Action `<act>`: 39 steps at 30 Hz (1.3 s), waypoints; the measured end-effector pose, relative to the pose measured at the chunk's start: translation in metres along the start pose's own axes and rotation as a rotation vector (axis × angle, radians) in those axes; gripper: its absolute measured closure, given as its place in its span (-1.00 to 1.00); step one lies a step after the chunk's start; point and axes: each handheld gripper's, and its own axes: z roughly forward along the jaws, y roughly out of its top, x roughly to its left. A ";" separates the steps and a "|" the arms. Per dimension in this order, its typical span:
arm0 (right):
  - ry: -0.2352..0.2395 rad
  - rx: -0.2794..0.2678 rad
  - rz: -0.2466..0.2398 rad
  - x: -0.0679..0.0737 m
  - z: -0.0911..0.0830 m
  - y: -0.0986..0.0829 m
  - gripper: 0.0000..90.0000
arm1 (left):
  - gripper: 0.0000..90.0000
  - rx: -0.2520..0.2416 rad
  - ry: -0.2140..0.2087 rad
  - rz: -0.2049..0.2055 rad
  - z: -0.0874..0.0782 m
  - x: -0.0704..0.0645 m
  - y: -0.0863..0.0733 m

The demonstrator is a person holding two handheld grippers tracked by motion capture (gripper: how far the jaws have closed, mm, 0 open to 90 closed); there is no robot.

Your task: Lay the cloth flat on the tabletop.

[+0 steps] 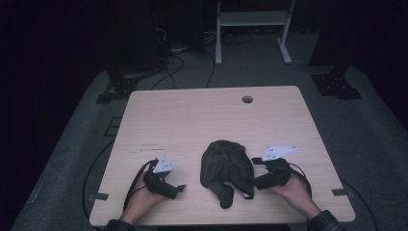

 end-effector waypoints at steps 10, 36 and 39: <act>-0.028 0.069 -0.102 0.014 0.027 0.007 0.12 | -1.00 0.000 -0.001 -0.003 0.000 0.000 0.000; -0.217 -0.128 0.034 -0.063 0.008 0.037 0.76 | -1.00 -0.005 0.000 -0.008 0.000 -0.001 0.000; -0.241 -0.090 0.045 -0.073 0.017 0.031 0.75 | -1.00 -0.003 0.000 -0.005 0.000 0.000 0.000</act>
